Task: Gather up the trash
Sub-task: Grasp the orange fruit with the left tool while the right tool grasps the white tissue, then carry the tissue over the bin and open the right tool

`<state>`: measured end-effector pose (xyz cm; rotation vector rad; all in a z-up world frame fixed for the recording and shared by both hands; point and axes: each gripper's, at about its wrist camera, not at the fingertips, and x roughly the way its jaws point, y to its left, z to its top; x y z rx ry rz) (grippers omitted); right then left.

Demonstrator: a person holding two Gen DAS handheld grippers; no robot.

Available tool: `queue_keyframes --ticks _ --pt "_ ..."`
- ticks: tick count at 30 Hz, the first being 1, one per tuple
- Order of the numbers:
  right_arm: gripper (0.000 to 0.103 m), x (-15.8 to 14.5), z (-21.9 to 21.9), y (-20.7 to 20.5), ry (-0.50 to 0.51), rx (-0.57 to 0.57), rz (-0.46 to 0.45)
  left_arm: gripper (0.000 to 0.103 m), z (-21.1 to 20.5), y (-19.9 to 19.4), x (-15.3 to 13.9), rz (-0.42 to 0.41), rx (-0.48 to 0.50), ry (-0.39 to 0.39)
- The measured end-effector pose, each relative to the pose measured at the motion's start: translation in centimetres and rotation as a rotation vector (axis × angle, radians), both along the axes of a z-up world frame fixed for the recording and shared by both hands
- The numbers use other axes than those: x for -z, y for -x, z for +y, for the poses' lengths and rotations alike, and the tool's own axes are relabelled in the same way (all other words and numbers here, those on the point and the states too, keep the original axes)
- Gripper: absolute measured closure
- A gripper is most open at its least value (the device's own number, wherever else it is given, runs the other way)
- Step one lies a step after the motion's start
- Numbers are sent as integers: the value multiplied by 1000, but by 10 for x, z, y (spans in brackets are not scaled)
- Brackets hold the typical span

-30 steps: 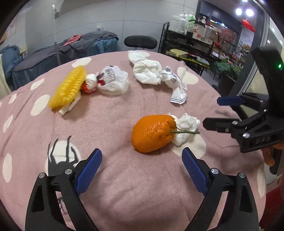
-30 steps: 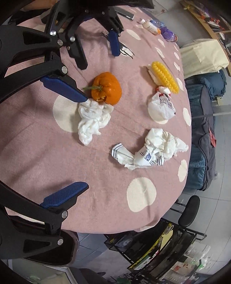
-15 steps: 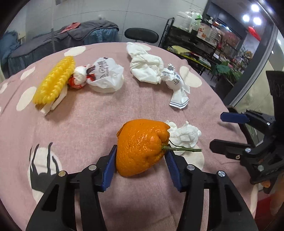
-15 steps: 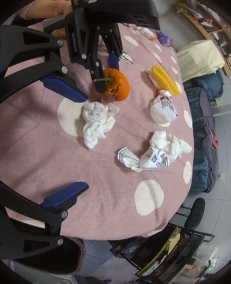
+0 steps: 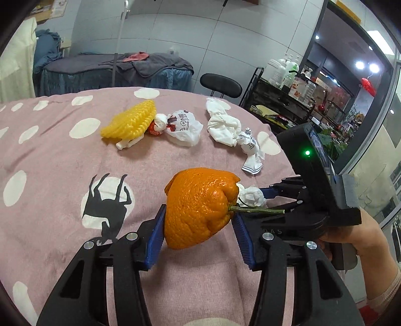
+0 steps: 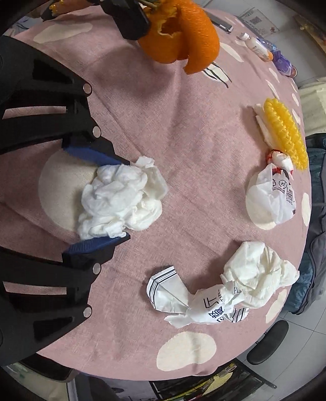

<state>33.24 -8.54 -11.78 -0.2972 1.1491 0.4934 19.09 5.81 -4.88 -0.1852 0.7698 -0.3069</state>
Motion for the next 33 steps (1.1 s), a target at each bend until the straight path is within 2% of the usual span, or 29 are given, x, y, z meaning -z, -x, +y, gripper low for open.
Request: queue_keyframes --ticks 1,4,10,17,21,33 --pt "60 -2 -2 0 -13 7 -2 53 0 3 0 -5 -6 -6" --pt "61 -11 -14 5 -60 43 -24 53 -2 6 1 -10 -20 8" --pt "61 -37 -46 30 -163 123 -87 53 -11 16 -4 -44 -30 26" --pt "61 -61 -86 75 -241 208 -185 53 -36 31 -13 -85 10 59" --pt "61 -65 -114 97 -293 248 -206 53 -53 36 -17 -96 37 64" --pt "61 -63 -196 142 -326 456 -278 53 -108 46 -32 -138 140 96"
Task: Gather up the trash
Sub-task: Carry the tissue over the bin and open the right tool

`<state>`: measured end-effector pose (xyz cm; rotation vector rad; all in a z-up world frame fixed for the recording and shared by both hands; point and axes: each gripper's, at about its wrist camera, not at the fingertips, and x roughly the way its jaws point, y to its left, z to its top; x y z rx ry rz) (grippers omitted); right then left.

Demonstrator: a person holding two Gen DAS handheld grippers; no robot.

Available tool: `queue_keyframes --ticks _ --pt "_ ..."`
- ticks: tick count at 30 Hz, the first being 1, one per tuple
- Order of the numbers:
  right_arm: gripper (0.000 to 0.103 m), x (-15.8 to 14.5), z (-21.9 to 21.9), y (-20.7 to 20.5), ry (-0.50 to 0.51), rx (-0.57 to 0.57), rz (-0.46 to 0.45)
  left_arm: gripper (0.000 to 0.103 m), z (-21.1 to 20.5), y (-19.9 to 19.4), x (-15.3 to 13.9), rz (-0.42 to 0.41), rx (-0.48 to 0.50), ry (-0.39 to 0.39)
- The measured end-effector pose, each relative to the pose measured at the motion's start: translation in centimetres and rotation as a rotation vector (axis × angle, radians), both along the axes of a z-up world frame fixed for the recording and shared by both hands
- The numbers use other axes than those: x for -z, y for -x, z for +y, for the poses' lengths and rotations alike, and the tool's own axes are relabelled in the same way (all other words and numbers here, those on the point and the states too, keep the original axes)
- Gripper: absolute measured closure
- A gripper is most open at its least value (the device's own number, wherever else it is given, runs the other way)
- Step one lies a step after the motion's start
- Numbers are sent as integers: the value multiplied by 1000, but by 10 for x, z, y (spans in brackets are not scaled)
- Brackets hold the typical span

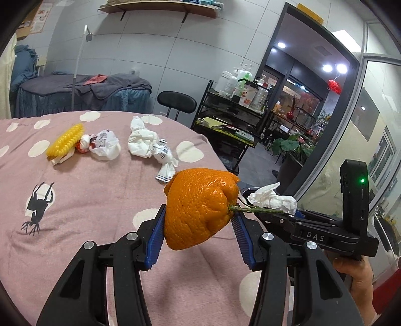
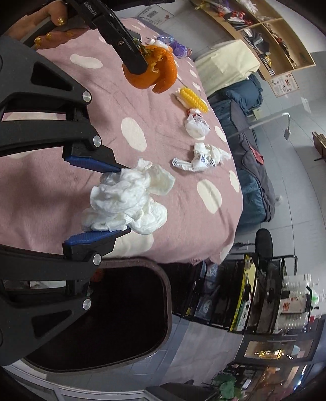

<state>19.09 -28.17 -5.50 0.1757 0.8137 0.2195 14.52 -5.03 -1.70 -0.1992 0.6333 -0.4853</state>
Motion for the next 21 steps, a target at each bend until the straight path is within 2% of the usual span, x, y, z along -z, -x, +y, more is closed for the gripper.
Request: queue_keyframes --ticks 9,21 --pt "61 20 -69 16 -22 178 34 53 -42 2 -4 -17 87 1" --pt "61 57 -127 24 -38 325 128 53 -92 3 -6 -8 202 5"
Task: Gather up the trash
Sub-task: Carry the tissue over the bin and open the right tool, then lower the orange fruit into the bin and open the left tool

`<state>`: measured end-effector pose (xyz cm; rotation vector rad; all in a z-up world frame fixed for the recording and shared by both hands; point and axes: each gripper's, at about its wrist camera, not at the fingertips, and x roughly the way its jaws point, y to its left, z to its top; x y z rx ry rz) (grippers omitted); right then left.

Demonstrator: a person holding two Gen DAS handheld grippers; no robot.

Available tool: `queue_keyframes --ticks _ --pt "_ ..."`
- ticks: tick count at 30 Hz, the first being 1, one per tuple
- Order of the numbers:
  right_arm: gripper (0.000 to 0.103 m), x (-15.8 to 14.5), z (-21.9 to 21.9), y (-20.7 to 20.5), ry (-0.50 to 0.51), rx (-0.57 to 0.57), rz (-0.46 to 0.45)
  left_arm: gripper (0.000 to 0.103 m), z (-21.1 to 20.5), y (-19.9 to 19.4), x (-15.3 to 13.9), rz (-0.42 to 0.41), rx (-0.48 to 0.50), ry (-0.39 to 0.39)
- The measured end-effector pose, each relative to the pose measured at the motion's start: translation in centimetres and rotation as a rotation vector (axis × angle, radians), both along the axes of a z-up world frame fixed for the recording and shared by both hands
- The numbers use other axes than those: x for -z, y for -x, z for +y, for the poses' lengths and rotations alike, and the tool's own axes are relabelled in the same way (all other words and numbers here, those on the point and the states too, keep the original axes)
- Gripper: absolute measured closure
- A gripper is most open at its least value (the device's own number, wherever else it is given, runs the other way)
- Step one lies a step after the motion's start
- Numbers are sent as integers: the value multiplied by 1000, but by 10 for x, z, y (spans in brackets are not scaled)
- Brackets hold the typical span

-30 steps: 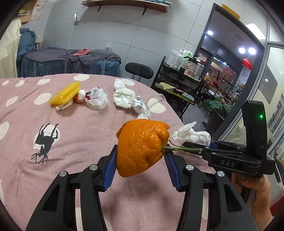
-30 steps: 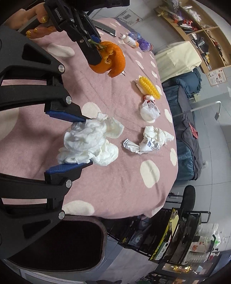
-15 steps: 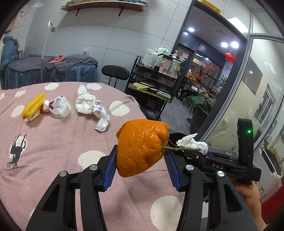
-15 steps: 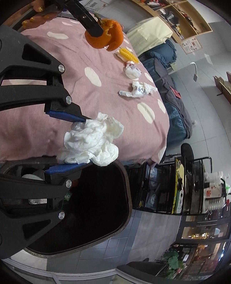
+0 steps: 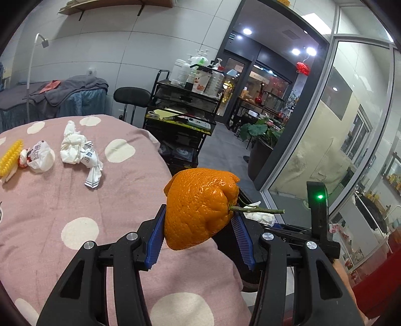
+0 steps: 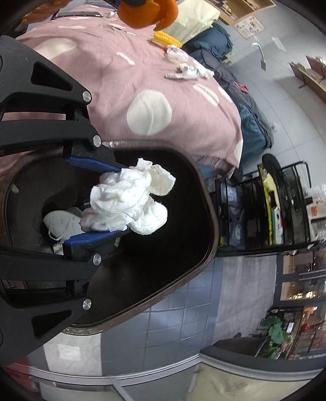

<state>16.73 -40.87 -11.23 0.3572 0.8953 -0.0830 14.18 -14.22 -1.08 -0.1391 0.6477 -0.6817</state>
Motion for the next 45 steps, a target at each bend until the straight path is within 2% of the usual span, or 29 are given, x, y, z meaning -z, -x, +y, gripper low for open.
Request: queue_keyframes --ticks 11,14,16,17,31,35,45 --pt "59 48 -20 -7 0 71 105 53 -44 3 3 16 105 -24" --pt "48 56 -25 -7 29 100 126 53 -52 5 3 15 123 -32" --pt "26 59 -27 -4 43 124 123 53 -57 5 3 18 133 -32" --pt "25 58 -28 -2 44 135 117 53 -59 4 4 21 139 -32" --pt "21 21 -58 36 85 251 15 53 -99 -4 10 62 215 -27" --pt "21 16 -69 47 94 290 11 53 -114 -8 16 68 232 -56" --pt "21 14 -97 62 85 360 21 53 -144 -23 43 157 280 -134"
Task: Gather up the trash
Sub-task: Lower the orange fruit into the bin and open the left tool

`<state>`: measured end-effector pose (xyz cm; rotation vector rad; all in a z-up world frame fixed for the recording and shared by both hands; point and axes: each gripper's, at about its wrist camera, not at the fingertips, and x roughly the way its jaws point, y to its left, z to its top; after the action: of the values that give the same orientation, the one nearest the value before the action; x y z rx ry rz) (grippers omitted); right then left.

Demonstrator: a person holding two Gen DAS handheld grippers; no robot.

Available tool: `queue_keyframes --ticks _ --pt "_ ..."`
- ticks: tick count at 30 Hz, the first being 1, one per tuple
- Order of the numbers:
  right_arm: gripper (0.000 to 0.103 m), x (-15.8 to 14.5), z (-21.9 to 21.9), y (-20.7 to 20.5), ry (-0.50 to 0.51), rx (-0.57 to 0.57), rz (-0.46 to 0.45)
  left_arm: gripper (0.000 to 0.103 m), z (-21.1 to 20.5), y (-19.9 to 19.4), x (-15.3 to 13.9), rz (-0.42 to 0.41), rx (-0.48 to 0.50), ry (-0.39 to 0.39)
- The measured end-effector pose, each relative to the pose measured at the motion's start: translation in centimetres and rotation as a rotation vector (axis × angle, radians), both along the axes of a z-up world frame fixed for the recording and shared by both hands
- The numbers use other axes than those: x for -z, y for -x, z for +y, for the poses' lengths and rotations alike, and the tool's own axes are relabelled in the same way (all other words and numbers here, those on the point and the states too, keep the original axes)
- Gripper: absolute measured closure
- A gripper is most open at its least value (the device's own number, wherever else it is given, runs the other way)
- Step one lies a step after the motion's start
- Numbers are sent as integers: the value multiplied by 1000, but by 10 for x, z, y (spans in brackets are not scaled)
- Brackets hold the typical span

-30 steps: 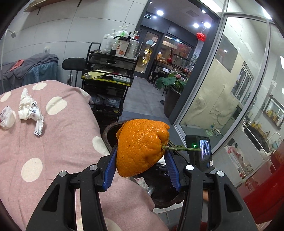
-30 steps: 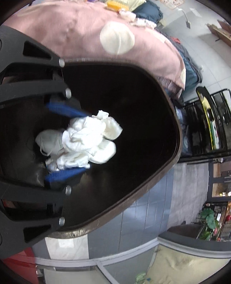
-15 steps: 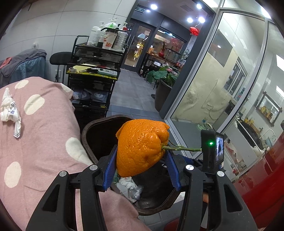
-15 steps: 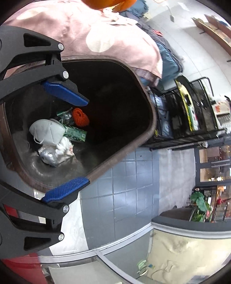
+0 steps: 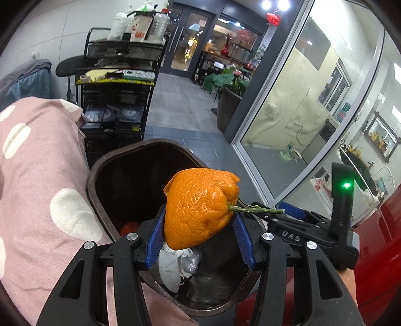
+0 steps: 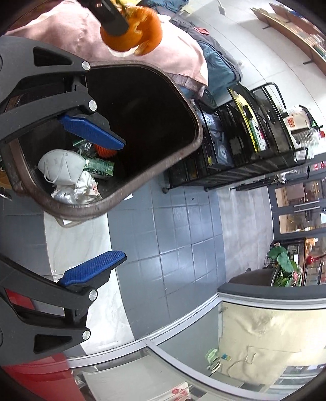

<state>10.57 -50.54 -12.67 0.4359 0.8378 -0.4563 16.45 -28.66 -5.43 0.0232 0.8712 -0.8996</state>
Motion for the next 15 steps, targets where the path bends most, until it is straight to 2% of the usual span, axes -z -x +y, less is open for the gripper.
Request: queue_keyframes --ticks 10,12,15 --pt "21 1 -15 3 -3 32 8 51 -19 -7 18 42 28 -65" --pt "21 1 -16 3 -5 34 9 47 -23 -8 24 50 35 -96" --pt "21 1 -15 4 -14 35 8 23 -26 -9 26 48 36 -110"
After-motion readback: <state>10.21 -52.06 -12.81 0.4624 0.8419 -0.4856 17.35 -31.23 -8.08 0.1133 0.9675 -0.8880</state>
